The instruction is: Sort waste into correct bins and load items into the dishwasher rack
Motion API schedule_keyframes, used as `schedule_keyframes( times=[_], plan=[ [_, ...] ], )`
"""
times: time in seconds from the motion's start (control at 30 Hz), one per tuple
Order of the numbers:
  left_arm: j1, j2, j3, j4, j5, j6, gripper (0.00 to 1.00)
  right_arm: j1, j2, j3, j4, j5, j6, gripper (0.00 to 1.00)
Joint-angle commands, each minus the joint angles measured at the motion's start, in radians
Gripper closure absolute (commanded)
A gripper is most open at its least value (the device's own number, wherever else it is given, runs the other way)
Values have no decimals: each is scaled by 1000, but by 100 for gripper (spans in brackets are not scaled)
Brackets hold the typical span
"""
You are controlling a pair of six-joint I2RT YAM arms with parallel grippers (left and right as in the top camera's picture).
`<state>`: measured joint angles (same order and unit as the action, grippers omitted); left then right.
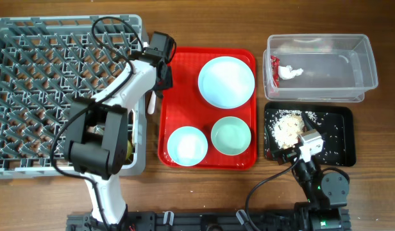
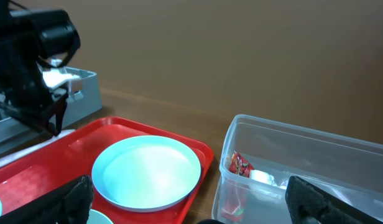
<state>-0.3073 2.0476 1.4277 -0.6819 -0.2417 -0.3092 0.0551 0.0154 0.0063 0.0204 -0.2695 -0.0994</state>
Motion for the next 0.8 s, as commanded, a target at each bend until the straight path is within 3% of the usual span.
schedule_keyframes(
  times=[0.0, 0.1, 0.17, 0.3, 0.57, 0.77],
  plan=[
    [5, 50, -5, -10, -64, -10, 62, -7, -8, -1, 5, -13, -6, 0],
    [11, 51, -5, -27, -118, -10, 51, -7, -8, -1, 5, -13, -6, 0],
    [23, 56, -5, -16, -82, 11, 51, -7, -8, -1, 5, -13, -6, 0],
    [70, 73, -5, -86, -163, 24, 49, -7, -8, -1, 5, -13, -6, 0],
    [106, 45, 0, 3, 152, 73, 39, -7, -8, -1, 5, -13, -6, 0],
    [107, 87, -1, 63, 230, 73, 49, -7, -8, -1, 5, -13, -6, 0]
  ],
)
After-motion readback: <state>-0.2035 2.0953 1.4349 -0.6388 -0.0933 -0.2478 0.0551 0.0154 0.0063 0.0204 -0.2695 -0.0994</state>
